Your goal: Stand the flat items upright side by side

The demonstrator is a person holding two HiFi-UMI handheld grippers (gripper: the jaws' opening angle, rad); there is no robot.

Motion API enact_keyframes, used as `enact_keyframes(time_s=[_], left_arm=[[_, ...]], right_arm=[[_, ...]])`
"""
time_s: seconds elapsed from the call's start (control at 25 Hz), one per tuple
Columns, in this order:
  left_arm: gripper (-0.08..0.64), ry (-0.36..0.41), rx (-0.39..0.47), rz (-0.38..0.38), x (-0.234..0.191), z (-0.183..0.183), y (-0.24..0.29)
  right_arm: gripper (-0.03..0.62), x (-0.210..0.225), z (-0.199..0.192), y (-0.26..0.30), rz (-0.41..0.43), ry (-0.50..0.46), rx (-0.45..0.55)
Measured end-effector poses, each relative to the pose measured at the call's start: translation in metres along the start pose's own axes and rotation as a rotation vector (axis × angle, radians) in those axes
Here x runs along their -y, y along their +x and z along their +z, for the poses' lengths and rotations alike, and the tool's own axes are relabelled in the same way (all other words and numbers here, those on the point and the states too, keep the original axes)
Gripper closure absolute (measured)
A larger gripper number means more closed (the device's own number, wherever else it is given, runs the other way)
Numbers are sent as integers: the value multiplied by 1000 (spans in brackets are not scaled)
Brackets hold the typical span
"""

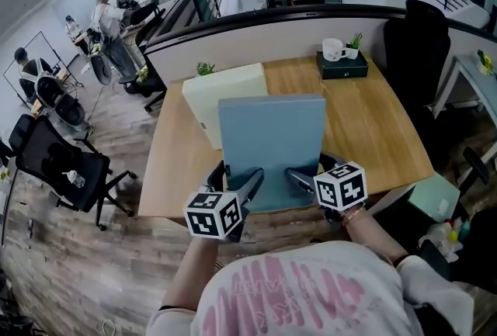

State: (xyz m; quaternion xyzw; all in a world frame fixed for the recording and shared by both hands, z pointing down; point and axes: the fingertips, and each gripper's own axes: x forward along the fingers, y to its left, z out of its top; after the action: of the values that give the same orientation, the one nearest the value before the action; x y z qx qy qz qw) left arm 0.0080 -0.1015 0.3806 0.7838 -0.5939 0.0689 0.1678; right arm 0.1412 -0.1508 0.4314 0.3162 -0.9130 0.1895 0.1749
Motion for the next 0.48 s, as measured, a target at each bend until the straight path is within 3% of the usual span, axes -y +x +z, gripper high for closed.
enact_keyframes(time_s=[0.32, 0.48], left_arm=[[135, 61, 26, -4, -46, 13, -27], [141, 85, 22, 0, -58, 15, -29]], right_arm=[[215, -47, 35, 17, -58, -103, 73], [210, -53, 44, 25, -67, -146, 53]])
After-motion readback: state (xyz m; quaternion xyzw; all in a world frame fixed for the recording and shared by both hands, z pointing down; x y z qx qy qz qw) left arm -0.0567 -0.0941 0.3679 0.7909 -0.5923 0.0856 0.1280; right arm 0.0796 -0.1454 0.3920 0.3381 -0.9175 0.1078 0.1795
